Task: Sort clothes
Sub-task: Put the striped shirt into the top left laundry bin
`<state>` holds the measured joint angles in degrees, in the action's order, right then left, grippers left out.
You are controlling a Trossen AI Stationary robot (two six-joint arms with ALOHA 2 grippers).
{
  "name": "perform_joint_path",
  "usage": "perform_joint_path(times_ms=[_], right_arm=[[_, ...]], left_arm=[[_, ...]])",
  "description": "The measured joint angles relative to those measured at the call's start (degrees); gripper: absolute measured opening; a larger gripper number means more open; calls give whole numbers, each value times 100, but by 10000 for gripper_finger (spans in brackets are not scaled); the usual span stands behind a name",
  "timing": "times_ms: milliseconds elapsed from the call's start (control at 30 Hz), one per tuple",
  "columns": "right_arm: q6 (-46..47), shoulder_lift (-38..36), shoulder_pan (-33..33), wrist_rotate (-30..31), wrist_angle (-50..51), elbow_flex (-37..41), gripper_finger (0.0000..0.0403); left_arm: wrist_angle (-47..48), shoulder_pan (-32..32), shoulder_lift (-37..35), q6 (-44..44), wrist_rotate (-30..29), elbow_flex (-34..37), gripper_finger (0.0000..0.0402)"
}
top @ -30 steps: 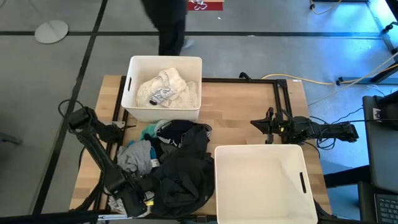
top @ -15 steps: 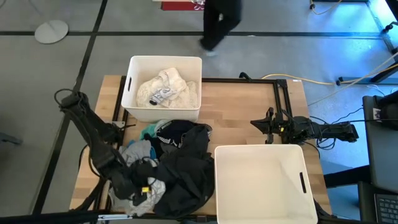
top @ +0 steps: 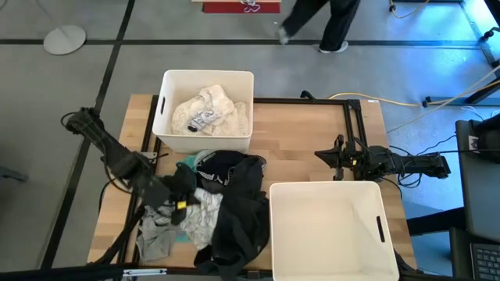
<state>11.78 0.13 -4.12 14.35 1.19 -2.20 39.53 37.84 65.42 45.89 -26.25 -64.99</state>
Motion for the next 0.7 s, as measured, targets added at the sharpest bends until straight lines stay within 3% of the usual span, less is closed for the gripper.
perform_joint_path(times_ms=[167,333,700], right_arm=[[1,1,2,0,-2,0,3],[-1,1,1,0,-7,0,3],[-3,1,2,-2,22,0,3]], left_arm=[[-144,-572,-264,-1064,-28,-2,28],[-985,-1128,-494,-2438,-306,-2,28],[-3068,-2129,-817,-5787,-2402,-4,29]])
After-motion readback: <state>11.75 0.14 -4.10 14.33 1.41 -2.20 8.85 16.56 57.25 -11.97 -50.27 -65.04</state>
